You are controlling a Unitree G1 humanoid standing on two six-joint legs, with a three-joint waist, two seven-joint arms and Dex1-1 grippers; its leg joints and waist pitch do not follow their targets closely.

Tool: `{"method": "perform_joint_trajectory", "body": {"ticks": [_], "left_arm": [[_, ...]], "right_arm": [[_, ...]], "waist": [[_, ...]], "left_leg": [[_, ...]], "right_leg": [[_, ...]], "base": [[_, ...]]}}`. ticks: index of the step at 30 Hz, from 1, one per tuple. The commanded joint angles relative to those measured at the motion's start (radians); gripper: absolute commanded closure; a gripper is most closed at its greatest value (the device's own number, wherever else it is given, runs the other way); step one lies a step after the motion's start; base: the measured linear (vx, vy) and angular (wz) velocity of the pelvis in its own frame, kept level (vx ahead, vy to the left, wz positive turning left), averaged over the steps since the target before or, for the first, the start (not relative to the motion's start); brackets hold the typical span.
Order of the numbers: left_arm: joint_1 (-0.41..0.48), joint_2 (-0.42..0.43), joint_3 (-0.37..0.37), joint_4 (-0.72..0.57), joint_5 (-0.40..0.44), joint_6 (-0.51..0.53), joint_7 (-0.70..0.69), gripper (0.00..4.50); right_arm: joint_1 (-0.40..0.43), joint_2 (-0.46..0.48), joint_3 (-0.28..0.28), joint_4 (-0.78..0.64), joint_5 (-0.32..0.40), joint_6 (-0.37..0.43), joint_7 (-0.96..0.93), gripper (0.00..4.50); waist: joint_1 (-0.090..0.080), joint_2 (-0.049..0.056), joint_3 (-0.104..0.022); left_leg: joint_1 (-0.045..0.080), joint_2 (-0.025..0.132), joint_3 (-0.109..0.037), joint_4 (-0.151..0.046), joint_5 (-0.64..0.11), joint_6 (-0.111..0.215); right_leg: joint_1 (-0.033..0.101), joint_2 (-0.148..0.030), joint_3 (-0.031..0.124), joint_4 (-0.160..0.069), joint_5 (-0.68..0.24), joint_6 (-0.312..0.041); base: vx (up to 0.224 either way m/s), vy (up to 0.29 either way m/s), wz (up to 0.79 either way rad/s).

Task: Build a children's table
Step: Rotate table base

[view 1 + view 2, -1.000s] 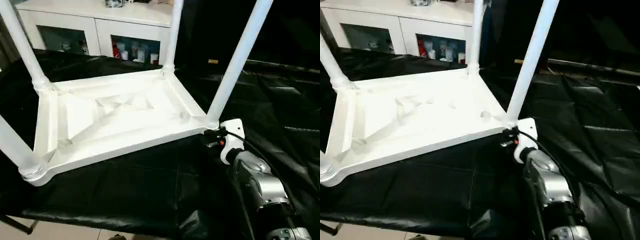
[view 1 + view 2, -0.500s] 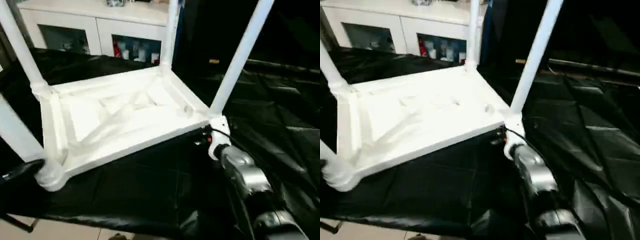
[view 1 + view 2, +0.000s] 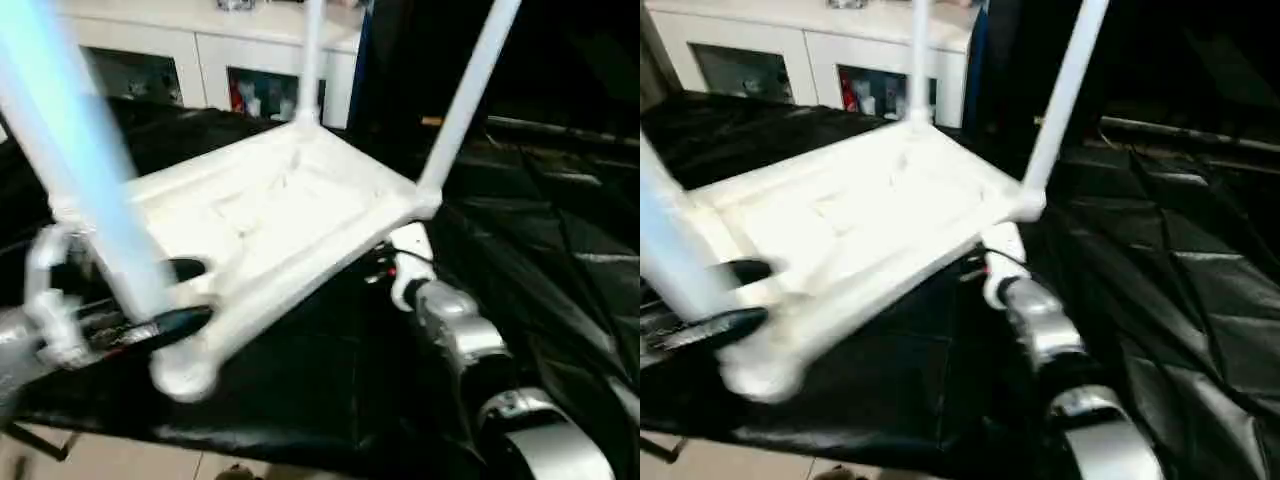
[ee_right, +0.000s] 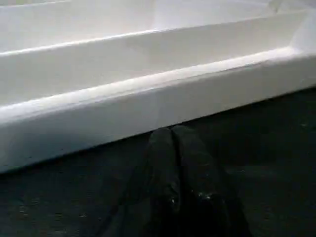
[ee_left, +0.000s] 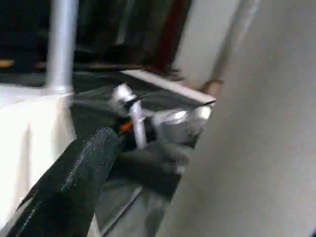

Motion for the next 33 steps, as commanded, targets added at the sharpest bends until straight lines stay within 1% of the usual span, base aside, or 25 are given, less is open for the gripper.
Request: {"method": "perform_joint_trajectory", "body": {"ticks": [1,2,3,4,5,6,7,9,12,13,15,16,17,18,19,21,22,23,24,27,28,29,30,31,33], "left_arm": [[-0.038,-0.036,-0.087,-0.025,0.020,0.012,-0.012,0.03],[-0.038,-0.036,-0.087,-0.025,0.020,0.012,-0.012,0.03],[-0.067,-0.073,-0.136,-0.028,0.030,0.014,-0.015,0.03],[-0.078,-0.087,-0.156,-0.026,0.036,0.015,-0.015,0.03],[-0.093,-0.111,-0.180,-0.021,0.048,0.007,-0.014,0.03],[-0.129,-0.159,-0.237,-0.001,0.079,-0.014,-0.011,0.03],[-0.140,-0.175,-0.253,0.009,0.093,-0.026,-0.008,0.03],[-0.178,-0.228,-0.300,0.051,0.126,-0.056,0.006,0.03],[-0.237,-0.306,-0.357,0.147,0.196,-0.132,0.027,0.03],[-0.251,-0.325,-0.370,0.172,0.209,-0.143,0.032,0.03],[-0.297,-0.373,-0.403,0.252,0.276,-0.220,0.062,0.03],[-0.324,-0.398,-0.411,0.303,0.320,-0.276,0.095,0.03],[-0.325,-0.399,-0.412,0.305,0.321,-0.278,0.096,0.03],[-0.366,-0.422,-0.423,0.383,0.392,-0.339,0.165,0.03],[-0.384,-0.429,-0.429,0.423,0.437,-0.377,0.209,0.03],[-0.407,-0.439,-0.428,0.477,0.473,-0.429,0.238,0.03],[-0.424,-0.442,-0.438,0.518,0.511,-0.466,0.276,0.03],[-0.424,-0.442,-0.438,0.518,0.511,-0.466,0.276,0.03],[-0.447,-0.460,-0.442,0.576,0.538,-0.503,0.309,0.03],[-0.467,-0.482,-0.440,0.617,0.564,-0.548,0.347,0.03],[-0.474,-0.492,-0.434,0.631,0.564,-0.559,0.352,0.03],[-0.478,-0.500,-0.429,0.640,0.562,-0.588,0.342,0.03],[-0.477,-0.504,-0.423,0.635,0.545,-0.584,0.319,0.03],[-0.475,-0.504,-0.422,0.632,0.535,-0.584,0.299,0.03],[-0.464,-0.492,-0.430,0.621,0.532,-0.605,0.261,0.03]], "right_arm": [[-0.021,0.006,0.001,0.017,-0.008,-0.013,0.005,4.50],[-0.021,0.006,0.001,0.017,-0.008,-0.013,0.005,4.50],[-0.026,0.012,0.005,0.025,-0.010,-0.015,0.006,4.50],[-0.029,0.014,0.006,0.031,-0.013,-0.019,0.008,4.50],[-0.033,0.017,0.007,0.036,-0.016,-0.022,0.008,4.50],[-0.040,0.025,0.009,0.050,-0.019,-0.031,0.009,4.50],[-0.042,0.027,0.009,0.052,-0.020,-0.032,0.010,4.50],[-0.050,0.033,0.007,0.065,-0.022,-0.041,0.010,4.50],[-0.055,0.039,0.007,0.077,-0.024,-0.048,0.014,4.50],[-0.055,0.041,0.007,0.079,-0.024,-0.050,0.015,4.50],[-0.054,0.042,0.008,0.079,-0.023,-0.053,0.016,4.50],[-0.055,0.041,0.005,0.083,-0.022,-0.057,0.012,4.50],[-0.055,0.041,0.005,0.083,-0.022,-0.057,0.012,4.50],[-0.054,0.033,-0.002,0.085,-0.024,-0.066,-0.007,4.50],[-0.055,0.029,-0.007,0.086,-0.025,-0.071,-0.015,4.50],[-0.054,0.016,-0.020,0.086,-0.022,-0.073,-0.017,4.50],[-0.055,0.002,-0.030,0.088,-0.018,-0.076,-0.015,4.50],[-0.055,0.002,-0.030,0.088,-0.018,-0.076,-0.015,4.50],[-0.052,-0.032,-0.048,0.087,-0.014,-0.081,-0.016,4.50],[-0.044,-0.079,-0.069,0.071,-0.007,-0.082,-0.013,4.50],[-0.040,-0.097,-0.076,0.065,-0.005,-0.081,-0.011,4.50],[-0.030,-0.120,-0.083,0.044,-0.001,-0.077,0.001,4.50],[-0.018,-0.140,-0.086,0.021,-0.002,-0.074,0.009,4.50],[-0.008,-0.154,-0.085,0.003,-0.006,-0.072,0.014,4.50],[0.030,-0.190,-0.084,-0.064,-0.011,-0.058,0.047,4.50]], "waist": [[-0.008,0.024,-0.052],[-0.008,0.024,-0.052],[-0.011,0.020,-0.054],[-0.013,0.018,-0.054],[-0.013,0.023,-0.055],[-0.018,0.020,-0.056],[-0.019,0.018,-0.055],[-0.019,0.021,-0.056],[-0.026,0.017,-0.055],[-0.026,0.023,-0.057],[-0.028,0.018,-0.058],[-0.030,0.023,-0.061],[-0.030,0.026,-0.061],[-0.030,0.022,-0.060],[-0.030,0.023,-0.060],[-0.031,0.021,-0.059],[-0.031,0.038,-0.059],[-0.035,0.032,-0.060],[-0.035,0.026,-0.059],[-0.028,0.027,-0.061],[-0.024,0.042,-0.061],[-0.025,0.039,-0.060],[-0.021,0.032,-0.062],[-0.020,0.039,-0.062],[-0.015,0.033,-0.063]], "left_leg": [[0.027,0.059,-0.027,-0.079,-0.233,-0.081],[0.027,0.059,-0.027,-0.079,-0.233,-0.081],[0.021,0.058,-0.028,-0.080,-0.213,-0.079],[0.024,0.058,-0.026,-0.076,-0.202,-0.074],[0.023,0.057,-0.027,-0.075,-0.195,-0.073],[0.022,0.056,-0.026,-0.073,-0.178,-0.065],[0.021,0.056,-0.026,-0.073,-0.174,-0.061],[0.019,0.057,-0.027,-0.072,-0.167,-0.055],[0.016,0.057,-0.028,-0.071,-0.167,-0.046],[0.018,0.056,-0.028,-0.070,-0.168,-0.045],[0.018,0.057,-0.029,-0.068,-0.161,-0.037],[0.019,0.057,-0.028,-0.066,-0.149,-0.031],[0.016,0.058,-0.030,-0.066,-0.140,-0.025],[0.018,0.058,-0.030,-0.065,-0.136,-0.014],[0.018,0.058,-0.029,-0.065,-0.141,-0.015],[0.017,0.059,-0.031,-0.065,-0.157,-0.013],[0.013,0.058,-0.036,-0.066,-0.159,-0.016],[0.017,0.060,-0.033,-0.066,-0.168,-0.016],[0.017,0.058,-0.033,-0.064,-0.169,-0.013],[0.017,0.058,-0.030,-0.058,-0.152,0.001],[0.017,0.058,-0.032,-0.056,-0.145,0.002],[0.015,0.058,-0.030,-0.057,-0.145,0.005],[0.015,0.058,-0.030,-0.055,-0.138,0.012],[0.014,0.058,-0.031,-0.054,-0.129,0.016],[0.009,0.055,-0.029,-0.049,-0.095,0.051]], "right_leg": [[0.022,-0.080,0.052,-0.067,-0.112,-0.177],[0.022,-0.080,0.052,-0.067,-0.112,-0.177],[0.028,-0.081,0.051,-0.063,-0.084,-0.179],[0.027,-0.081,0.052,-0.064,-0.066,-0.181],[0.029,-0.082,0.052,-0.062,-0.055,-0.183],[0.032,-0.080,0.052,-0.062,-0.032,-0.189],[0.032,-0.080,0.052,-0.064,-0.029,-0.189],[0.036,-0.084,0.053,-0.064,-0.024,-0.195],[0.039,-0.083,0.052,-0.066,-0.022,-0.196],[0.040,-0.085,0.052,-0.066,-0.024,-0.198],[0.043,-0.084,0.052,-0.067,-0.009,-0.205],[0.042,-0.083,0.051,-0.064,0.020,-0.211],[0.045,-0.084,0.051,-0.063,0.036,-0.216],[0.045,-0.084,0.050,-0.065,0.050,-0.224],[0.045,-0.083,0.050,-0.064,0.048,-0.225],[0.047,-0.087,0.050,-0.066,0.019,-0.225],[0.050,-0.089,0.048,-0.066,0.001,-0.220],[0.046,-0.086,0.048,-0.071,-0.004,-0.219],[0.047,-0.086,0.048,-0.070,0.000,-0.227],[0.050,-0.089,0.049,-0.070,0.006,-0.245],[0.048,-0.090,0.049,-0.067,0.019,-0.249],[0.048,-0.088,0.048,-0.070,0.026,-0.251],[0.051,-0.087,0.047,-0.066,0.047,-0.257],[0.052,-0.088,0.047,-0.062,0.063,-0.263],[0.055,-0.087,0.047,-0.060,0.123,-0.270]], "base": [[0.000,0.000,0.00],[0.000,0.000,0.00],[0.000,0.000,0.00],[0.000,0.000,0.00],[0.000,0.000,0.00],[0.000,0.000,0.00],[0.000,0.000,0.00],[0.000,0.000,0.00],[0.000,0.000,0.00],[0.000,0.000,0.00],[0.000,0.000,0.00],[0.000,0.000,0.00],[0.000,0.000,0.00],[0.000,0.000,0.00],[0.000,0.000,0.00],[0.000,0.000,0.00],[0.000,0.000,0.00],[0.000,0.000,0.00],[0.000,0.000,0.00],[0.000,0.000,0.00],[0.000,0.000,0.00],[0.000,0.000,0.00],[0.000,0.000,0.00],[0.000,0.000,0.00],[0.000,0.000,0.00]]}}
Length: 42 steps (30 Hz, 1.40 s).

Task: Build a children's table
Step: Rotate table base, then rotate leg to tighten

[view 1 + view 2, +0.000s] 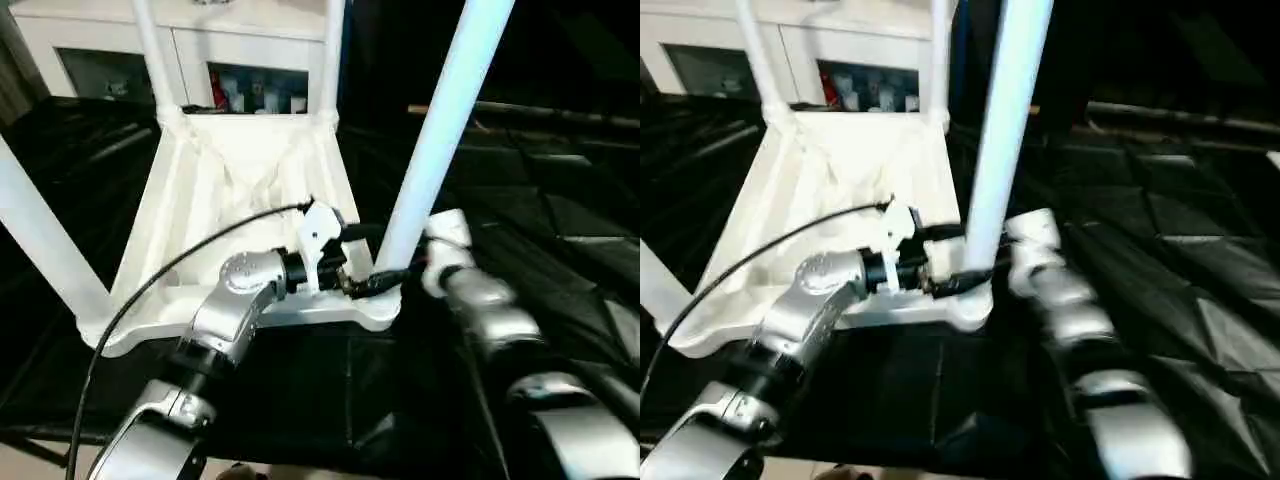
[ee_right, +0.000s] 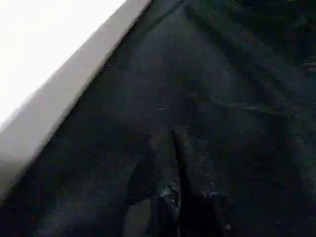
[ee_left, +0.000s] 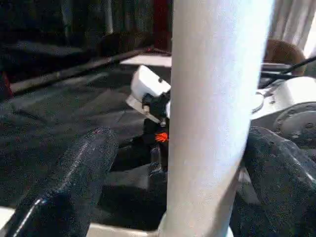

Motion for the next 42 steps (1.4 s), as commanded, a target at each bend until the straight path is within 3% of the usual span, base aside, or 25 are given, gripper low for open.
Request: {"method": "perform_joint_trajectory", "body": {"ticks": [1,4,5,8,9,10,11,12,14,16,17,18,20,21,23,24,27,32,35,38,41,42], "left_arm": [[0.006,0.015,-0.006,-0.021,-0.008,-0.001,-0.042,0.03],[0.018,0.043,-0.026,-0.020,0.014,-0.010,-0.068,0.03],[0.031,0.078,-0.045,-0.014,0.031,-0.003,-0.102,0.03],[0.043,0.116,-0.068,-0.009,0.048,0.030,-0.140,0.03],[0.065,0.166,-0.102,-0.016,0.102,0.040,-0.148,0.03],[0.083,0.188,-0.113,-0.024,0.134,0.029,-0.133,0.31],[0.083,0.188,-0.113,-0.024,0.134,0.029,-0.133,0.31],[0.095,0.193,-0.108,-0.028,0.160,0.025,-0.102,0.38],[0.099,0.192,-0.105,-0.030,0.170,0.035,-0.082,0.42],[0.102,0.211,-0.129,-0.032,0.224,0.038,-0.046,0.75],[0.102,0.211,-0.129,-0.032,0.224,0.038,-0.046,0.75],[0.103,0.216,-0.147,-0.036,0.248,0.075,-0.019,0.78],[0.108,0.197,-0.140,-0.046,0.240,0.097,0.011,0.83],[0.117,0.187,-0.135,-0.067,0.226,0.124,0.016,1.09],[0.121,0.189,-0.133,-0.086,0.219,0.157,0.010,1.17],[0.121,0.188,-0.128,-0.090,0.216,0.177,0.009,1.21],[0.104,0.192,-0.113,-0.061,0.219,0.185,-0.007,1.48],[0.056,0.226,-0.109,-0.026,0.196,0.205,-0.081,1.89],[0.021,0.233,-0.111,0.009,0.197,0.202,-0.113,1.99],[-0.010,0.232,-0.110,0.039,0.197,0.211,-0.138,2.33],[-0.025,0.226,-0.110,0.061,0.199,0.210,-0.149,2.37],[-0.027,0.226,-0.111,0.063,0.198,0.211,-0.153,2.68]], "right_arm": [[0.036,-0.028,-0.004,-0.072,0.002,0.023,0.031,4.50],[0.069,-0.061,-0.001,-0.125,-0.004,0.041,0.051,4.50],[0.110,-0.095,-0.004,-0.193,-0.002,0.076,0.075,4.50],[0.157,-0.125,-0.002,-0.267,-0.001,0.108,0.099,4.50],[0.238,-0.162,0.021,-0.416,0.004,0.187,0.150,4.50],[0.304,-0.184,0.034,-0.545,0.027,0.257,0.187,4.50],[0.304,-0.184,0.034,-0.545,0.027,0.257,0.187,4.50],[0.373,-0.207,0.039,-0.686,0.074,0.330,0.226,4.50],[0.399,-0.218,0.041,-0.738,0.095,0.352,0.244,4.50],[0.478,-0.272,0.044,-0.899,0.186,0.406,0.321,4.50],[0.478,-0.272,0.044,-0.899,0.186,0.406,0.321,4.50],[0.532,-0.328,0.050,-1.002,0.243,0.440,0.388,4.50],[0.571,-0.381,0.054,-1.066,0.276,0.475,0.433,4.50],[0.597,-0.413,0.055,-1.116,0.283,0.502,0.464,4.50],[0.612,-0.422,0.052,-1.159,0.301,0.540,0.483,4.50],[0.615,-0.422,0.051,-1.178,0.306,0.557,0.489,4.50],[0.621,-0.415,0.051,-1.226,0.310,0.602,0.490,4.50],[0.598,-0.439,0.073,-1.253,0.355,0.644,0.479,4.50],[0.570,-0.441,0.095,-1.225,0.316,0.639,0.489,4.50],[0.550,-0.440,0.104,-1.211,0.306,0.648,0.505,4.50],[0.539,-0.443,0.113,-1.197,0.296,0.648,0.511,4.50],[0.537,-0.444,0.114,-1.196,0.296,0.649,0.510,4.50]], "waist": [[0.006,0.012,-0.077],[0.009,0.008,-0.077],[0.007,0.021,-0.076],[0.004,0.023,-0.071],[0.001,0.027,-0.070],[0.006,0.034,-0.067],[0.002,0.029,-0.067],[0.000,0.036,-0.069],[0.000,0.033,-0.065],[0.000,0.040,-0.060],[0.002,0.037,-0.059],[0.001,0.032,-0.056],[0.002,0.033,-0.054],[0.003,0.033,-0.055],[0.002,0.048,-0.056],[0.001,0.041,-0.056],[-0.001,0.035,-0.060],[0.005,0.042,-0.063],[0.004,0.039,-0.064],[0.005,0.044,-0.067],[0.005,0.044,-0.069],[0.006,0.043,-0.070]], "left_leg": [[0.012,0.056,-0.027,-0.052,-0.087,0.061],[0.010,0.056,-0.026,-0.049,-0.081,0.078],[0.010,0.057,-0.027,-0.051,-0.096,0.075],[0.013,0.058,-0.026,-0.054,-0.139,0.065],[0.013,0.058,-0.026,-0.055,-0.150,0.055],[0.015,0.062,-0.030,-0.058,-0.167,0.051],[0.012,0.061,-0.032,-0.061,-0.167,0.055],[0.015,0.061,-0.032,-0.060,-0.173,0.053],[0.013,0.063,-0.033,-0.062,-0.186,0.055],[0.014,0.062,-0.034,-0.064,-0.221,0.045],[0.015,0.065,-0.036,-0.066,-0.232,0.044],[0.014,0.063,-0.036,-0.069,-0.242,0.041],[0.015,0.064,-0.036,-0.067,-0.245,0.042],[0.015,0.061,-0.036,-0.067,-0.241,0.043],[0.013,0.060,-0.038,-0.065,-0.240,0.040],[0.011,0.058,-0.038,-0.066,-0.233,0.044],[0.008,0.055,-0.038,-0.062,-0.207,0.055],[0.011,0.055,-0.039,-0.062,-0.189,0.051],[0.010,0.056,-0.038,-0.062,-0.191,0.045],[0.007,0.057,-0.039,-0.060,-0.162,0.048],[0.005,0.055,-0.037,-0.057,-0.141,0.057],[0.004,0.054,-0.037,-0.056,-0.134,0.059]], "right_leg": [[0.054,-0.085,0.047,-0.058,0.133,-0.268],[0.055,-0.084,0.045,-0.057,0.127,-0.270],[0.051,-0.085,0.044,-0.059,0.092,-0.273],[0.049,-0.080,0.044,-0.071,0.000,-0.245],[0.048,-0.082,0.045,-0.075,-0.042,-0.244],[0.047,-0.080,0.048,-0.078,-0.063,-0.219],[0.050,-0.080,0.047,-0.078,-0.062,-0.204],[0.046,-0.081,0.046,-0.079,-0.071,-0.209],[0.045,-0.082,0.048,-0.084,-0.093,-0.206],[0.042,-0.086,0.050,-0.096,-0.174,-0.199],[0.043,-0.087,0.052,-0.097,-0.189,-0.189],[0.043,-0.087,0.052,-0.101,-0.235,-0.169],[0.041,-0.088,0.053,-0.104,-0.259,-0.161],[0.040,-0.088,0.053,-0.107,-0.280,-0.159],[0.037,-0.089,0.052,-0.111,-0.293,-0.159],[0.038,-0.086,0.050,-0.110,-0.286,-0.159],[0.037,-0.085,0.049,-0.109,-0.274,-0.153],[0.034,-0.086,0.048,-0.106,-0.260,-0.147],[0.034,-0.087,0.048,-0.106,-0.249,-0.158],[0.037,-0.088,0.048,-0.095,-0.177,-0.177],[0.040,-0.088,0.047,-0.092,-0.128,-0.194],[0.043,-0.089,0.047,-0.090,-0.113,-0.198]], "base": [[0.000,0.000,0.00],[0.000,0.000,0.00],[0.000,0.000,0.00],[0.000,0.000,0.00],[0.000,0.000,0.00],[0.000,0.000,0.00],[0.000,0.000,0.00],[0.000,0.000,0.00],[0.000,0.000,0.00],[0.000,0.000,0.00],[0.000,0.000,0.00],[0.000,0.000,0.00],[0.000,0.000,0.00],[0.000,0.000,0.00],[0.000,0.000,0.00],[0.000,0.000,0.00],[0.000,0.000,0.00],[0.000,0.000,0.00],[0.000,0.000,0.00],[0.000,0.000,0.00],[0.000,0.000,0.00],[0.000,0.000,0.00]]}}
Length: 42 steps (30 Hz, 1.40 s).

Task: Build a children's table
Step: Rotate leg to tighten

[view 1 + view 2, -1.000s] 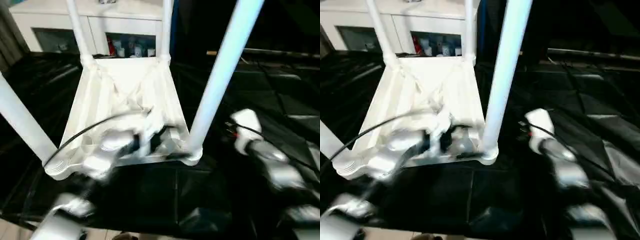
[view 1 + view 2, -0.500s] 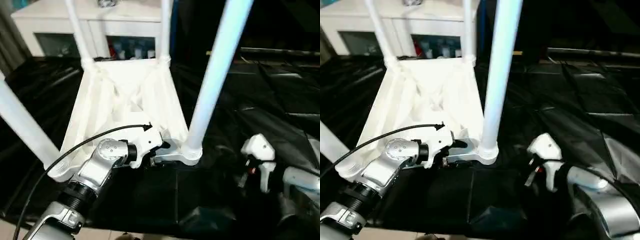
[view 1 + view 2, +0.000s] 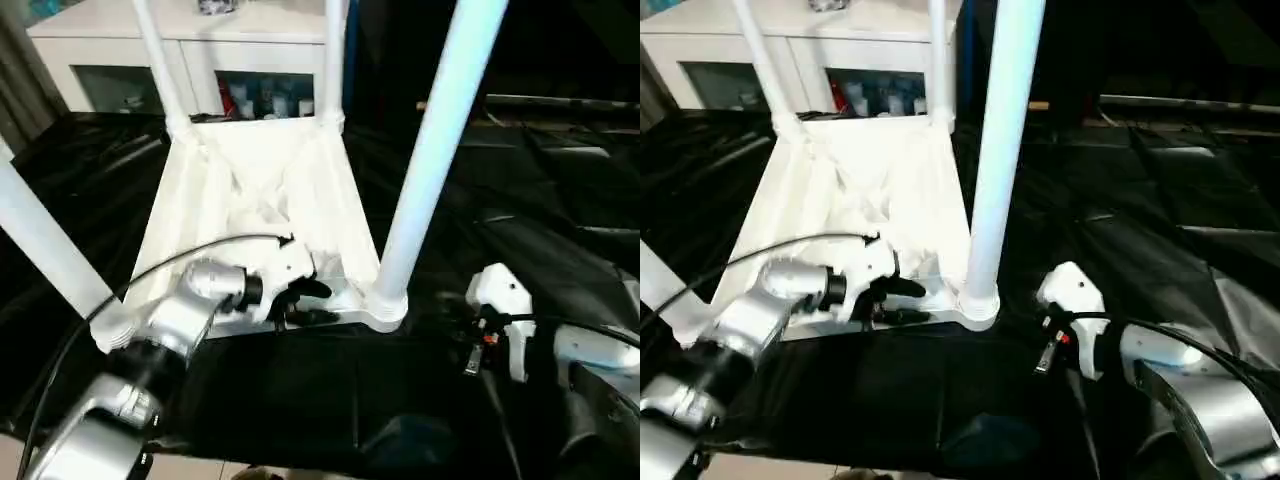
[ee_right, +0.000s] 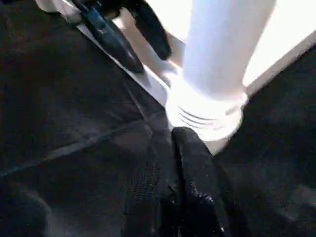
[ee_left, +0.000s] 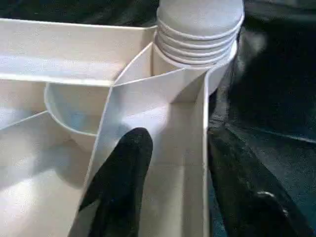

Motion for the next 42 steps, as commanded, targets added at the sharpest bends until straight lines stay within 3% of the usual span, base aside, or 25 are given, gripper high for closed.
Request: {"method": "perform_joint_trajectory", "body": {"ticks": [1,7,10,11,19,20,21,24,26,27,28,29,30,31,32,34,35,36,38,39,42], "left_arm": [[-0.020,0.005,0.002,0.022,-0.002,0.000,-0.015,2.68],[-0.020,0.000,-0.018,0.056,0.011,-0.008,-0.047,3.21],[-0.028,-0.003,-0.020,0.080,0.023,-0.017,-0.043,3.25],[-0.030,-0.004,-0.018,0.083,0.024,-0.017,-0.042,3.56],[-0.044,0.005,-0.017,0.104,0.034,-0.014,-0.061,4.07],[-0.042,0.011,-0.021,0.105,0.042,-0.012,-0.060,4.14],[-0.037,0.019,-0.022,0.106,0.051,-0.005,-0.054,4.44],[-0.014,0.036,-0.008,0.078,0.054,0.028,-0.029,4.44],[0.026,0.055,0.027,0.004,0.039,0.103,0.019,4.44],[0.067,0.068,0.053,-0.074,0.025,0.171,0.048,4.44],[0.067,0.068,0.053,-0.074,0.025,0.171,0.048,4.44],[0.138,0.095,0.087,-0.204,0.007,0.260,0.073,4.44],[0.180,0.110,0.103,-0.282,-0.001,0.316,0.080,4.44],[0.204,0.118,0.111,-0.326,-0.004,0.347,0.082,4.44],[0.236,0.127,0.116,-0.380,0.001,0.374,0.089,4.44],[0.268,0.131,0.115,-0.433,0.011,0.400,0.104,4.44],[0.280,0.128,0.110,-0.453,0.016,0.404,0.113,4.44],[0.293,0.127,0.103,-0.481,0.018,0.416,0.127,4.44],[0.301,0.116,0.096,-0.497,0.031,0.418,0.162,4.44],[0.298,0.084,0.103,-0.491,0.025,0.404,0.200,4.44],[0.297,0.078,0.094,-0.499,0.019,0.359,0.195,4.44]], "right_arm": [[-0.020,-0.013,0.015,0.007,0.002,0.013,0.006,4.50],[-0.043,-0.014,0.027,0.035,-0.009,0.002,0.010,4.50],[-0.054,-0.006,0.029,0.047,-0.019,-0.002,0.010,4.50],[-0.055,-0.006,0.030,0.048,-0.021,-0.003,0.010,4.50],[-0.063,-0.017,0.040,0.049,-0.019,-0.008,0.020,4.50],[-0.066,-0.015,0.040,0.055,-0.022,-0.012,0.020,4.50],[-0.072,-0.007,0.041,0.068,-0.028,-0.020,0.014,4.50],[-0.075,0.007,0.040,0.073,-0.024,-0.022,0.005,4.50],[-0.069,0.017,0.037,0.068,-0.015,-0.020,0.002,4.50],[-0.065,0.019,0.037,0.067,-0.014,-0.021,0.001,4.50],[-0.065,0.019,0.037,0.067,-0.014,-0.021,0.001,4.50],[-0.060,0.022,0.038,0.068,-0.015,-0.023,0.001,4.50],[-0.060,0.024,0.039,0.072,-0.016,-0.026,0.001,4.50],[-0.061,0.026,0.039,0.075,-0.017,-0.028,0.001,4.50],[-0.066,0.027,0.039,0.083,-0.019,-0.031,0.001,4.50],[-0.073,0.031,0.040,0.093,-0.021,-0.035,0.002,4.50],[-0.076,0.033,0.041,0.100,-0.022,-0.038,0.003,4.50],[-0.079,0.037,0.041,0.107,-0.024,-0.042,0.006,4.50],[-0.091,0.053,0.047,0.130,-0.034,-0.056,-0.002,4.50],[-0.107,0.087,0.047,0.157,-0.038,-0.072,-0.023,4.50],[-0.117,0.112,0.049,0.174,-0.043,-0.087,-0.039,4.50]], "waist": [[0.003,-0.017,-0.063],[0.003,-0.012,-0.062],[0.003,-0.011,-0.063],[0.002,-0.012,-0.063],[0.002,-0.018,-0.061],[0.002,-0.014,-0.062],[0.001,-0.016,-0.060],[-0.002,-0.018,-0.058],[-0.003,-0.018,-0.059],[-0.008,-0.025,-0.057],[-0.011,-0.021,-0.055],[-0.013,-0.030,-0.058],[-0.020,-0.027,-0.058],[-0.033,-0.028,-0.054],[-0.035,-0.025,-0.055],[-0.045,-0.036,-0.054],[-0.045,-0.033,-0.052],[-0.045,-0.050,-0.051],[-0.040,-0.039,-0.049],[-0.041,-0.044,-0.048],[-0.038,-0.046,-0.049]], "left_leg": [[0.010,0.055,-0.034,-0.056,-0.129,0.061],[0.012,0.057,-0.034,-0.056,-0.147,0.056],[0.013,0.057,-0.035,-0.056,-0.140,0.057],[0.012,0.057,-0.035,-0.056,-0.139,0.057],[0.012,0.058,-0.034,-0.057,-0.148,0.058],[0.013,0.058,-0.034,-0.056,-0.148,0.057],[0.012,0.058,-0.034,-0.057,-0.155,0.053],[0.011,0.056,-0.035,-0.058,-0.160,0.048],[0.012,0.060,-0.036,-0.059,-0.165,0.043],[0.006,0.058,-0.037,-0.061,-0.160,0.044],[0.006,0.057,-0.038,-0.062,-0.163,0.047],[0.010,0.059,-0.036,-0.061,-0.164,0.043],[0.007,0.064,-0.040,-0.063,-0.152,0.043],[-0.003,0.056,-0.040,-0.066,-0.143,0.052],[-0.001,0.056,-0.041,-0.066,-0.148,0.052],[0.005,0.054,-0.036,-0.061,-0.146,0.062],[0.007,0.054,-0.036,-0.062,-0.151,0.064],[0.008,0.054,-0.033,-0.061,-0.155,0.067],[0.014,0.056,-0.034,-0.061,-0.173,0.058],[0.015,0.058,-0.034,-0.065,-0.181,0.052],[0.016,0.058,-0.036,-0.066,-0.197,0.039]], "right_leg": [[0.044,-0.088,0.048,-0.084,-0.101,-0.204],[0.043,-0.091,0.048,-0.087,-0.140,-0.209],[0.043,-0.089,0.048,-0.084,-0.120,-0.209],[0.043,-0.088,0.048,-0.084,-0.118,-0.210],[0.044,-0.091,0.049,-0.087,-0.150,-0.208],[0.044,-0.091,0.049,-0.086,-0.151,-0.208],[0.043,-0.091,0.048,-0.088,-0.166,-0.205],[0.044,-0.091,0.048,-0.090,-0.194,-0.201],[0.044,-0.093,0.048,-0.087,-0.204,-0.199],[0.047,-0.091,0.046,-0.086,-0.203,-0.197],[0.044,-0.091,0.045,-0.089,-0.220,-0.193],[0.045,-0.091,0.045,-0.086,-0.218,-0.194],[0.046,-0.095,0.046,-0.080,-0.194,-0.205],[0.048,-0.086,0.041,-0.083,-0.197,-0.200],[0.048,-0.087,0.041,-0.083,-0.206,-0.198],[0.043,-0.086,0.045,-0.090,-0.209,-0.203],[0.041,-0.085,0.045,-0.091,-0.219,-0.203],[0.041,-0.084,0.045,-0.094,-0.231,-0.199],[0.034,-0.085,0.047,-0.097,-0.273,-0.193],[0.032,-0.082,0.046,-0.097,-0.270,-0.192],[0.030,-0.084,0.048,-0.097,-0.274,-0.183]], "base": [[0.000,0.000,0.00],[0.000,0.000,0.00],[0.000,0.000,0.00],[0.000,0.000,0.00],[0.000,0.000,0.00],[0.000,0.000,0.00],[0.000,0.000,0.00],[0.000,0.000,0.00],[0.000,0.000,0.00],[0.000,0.000,0.00],[0.000,0.000,0.00],[0.000,0.000,0.00],[0.000,0.000,0.00],[0.000,0.000,0.00],[0.000,0.000,0.00],[0.000,0.000,0.00],[0.000,0.000,0.00],[0.000,0.000,0.00],[0.000,0.000,0.00],[0.000,0.000,0.00],[0.000,0.000,0.00]]}}
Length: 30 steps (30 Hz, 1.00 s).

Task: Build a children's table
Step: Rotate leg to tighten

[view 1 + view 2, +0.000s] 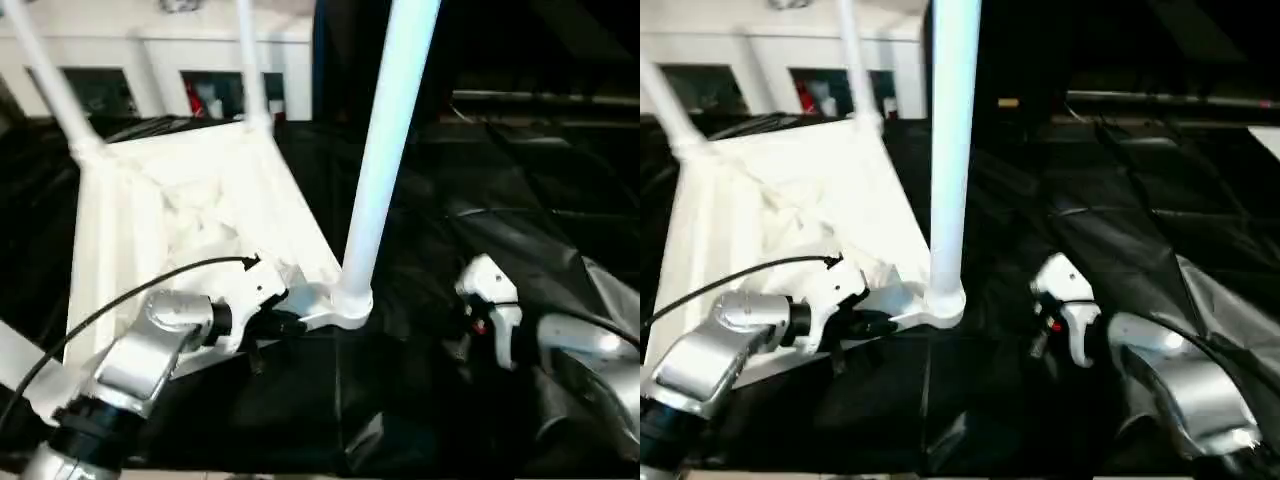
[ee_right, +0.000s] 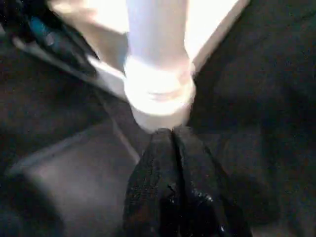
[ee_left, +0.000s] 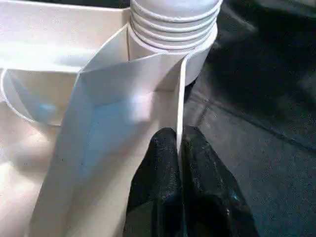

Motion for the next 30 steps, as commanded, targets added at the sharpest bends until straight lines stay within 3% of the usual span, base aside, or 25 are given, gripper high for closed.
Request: {"method": "perform_joint_trajectory", "body": {"ticks": [1,2,3,6,9,10,14,16,25,30], "left_arm": [[-0.006,0.007,-0.006,0.026,0.022,-0.040,0.016,4.44],[-0.011,0.008,-0.012,0.038,0.024,-0.064,0.006,4.44],[-0.022,0.002,-0.011,0.057,0.021,-0.079,0.008,4.50],[-0.031,-0.005,-0.007,0.073,0.010,-0.094,0.008,4.50],[-0.049,-0.007,-0.021,0.097,0.010,-0.098,-0.002,4.50],[-0.058,-0.010,-0.025,0.110,0.012,-0.101,-0.003,4.50],[-0.086,-0.022,-0.035,0.153,0.018,-0.128,-0.007,4.50],[-0.100,-0.034,-0.035,0.165,0.009,-0.137,-0.015,4.50],[-0.107,-0.040,-0.044,0.179,-0.002,-0.148,-0.033,4.50],[-0.098,-0.035,-0.043,0.154,-0.022,-0.156,-0.066,4.50]], "right_arm": [[-0.023,0.027,0.015,0.052,-0.018,-0.057,-0.024,4.50],[-0.028,0.041,0.015,0.067,-0.019,-0.075,-0.028,4.50],[-0.038,0.068,0.011,0.090,-0.009,-0.089,-0.031,4.32],[-0.048,0.095,0.008,0.111,0.006,-0.103,-0.019,4.12],[-0.070,0.104,0.045,0.181,-0.057,-0.180,-0.021,3.75],[-0.080,0.110,0.056,0.210,-0.078,-0.209,-0.023,3.72],[-0.099,0.113,0.092,0.264,-0.118,-0.259,-0.004,3.34],[-0.104,0.124,0.080,0.269,-0.112,-0.263,-0.008,3.30],[-0.117,0.129,0.080,0.299,-0.115,-0.298,0.014,2.45],[-0.108,0.121,0.037,0.296,-0.079,-0.292,0.038,1.99]], "waist": [[0.011,-0.017,-0.054],[0.011,-0.014,-0.054],[0.013,-0.024,-0.055],[0.021,-0.024,-0.054],[0.025,-0.024,-0.056],[0.026,-0.028,-0.055],[0.028,-0.030,-0.053],[0.029,-0.036,-0.053],[0.029,-0.036,-0.051],[0.033,-0.039,-0.053]], "left_leg": [[0.008,0.057,-0.034,-0.068,-0.191,0.040],[0.010,0.057,-0.033,-0.068,-0.194,0.039],[0.009,0.054,-0.031,-0.066,-0.190,0.039],[0.010,0.056,-0.030,-0.066,-0.183,0.042],[0.009,0.056,-0.030,-0.066,-0.178,0.033],[0.010,0.054,-0.029,-0.066,-0.182,0.030],[0.010,0.055,-0.029,-0.067,-0.187,0.032],[0.009,0.055,-0.030,-0.068,-0.194,0.031],[0.009,0.055,-0.030,-0.068,-0.202,0.033],[0.007,0.056,-0.030,-0.068,-0.182,0.040]], "right_leg": [[0.032,-0.084,0.048,-0.096,-0.263,-0.180],[0.030,-0.085,0.049,-0.096,-0.259,-0.182],[0.031,-0.086,0.050,-0.094,-0.248,-0.181],[0.031,-0.087,0.051,-0.094,-0.248,-0.176],[0.031,-0.088,0.049,-0.092,-0.251,-0.175],[0.030,-0.088,0.049,-0.094,-0.271,-0.172],[0.029,-0.087,0.050,-0.096,-0.283,-0.162],[0.031,-0.089,0.050,-0.097,-0.306,-0.156],[0.027,-0.090,0.050,-0.100,-0.333,-0.151],[0.029,-0.090,0.050,-0.096,-0.308,-0.152]], "base": [[0.000,0.000,0.00],[0.000,0.000,0.00],[0.000,0.000,0.00],[0.000,0.000,0.00],[0.000,0.000,0.00],[0.000,0.000,0.00],[0.000,0.000,0.00],[0.000,0.000,0.00],[0.000,0.000,0.00],[0.000,0.000,0.00]]}}
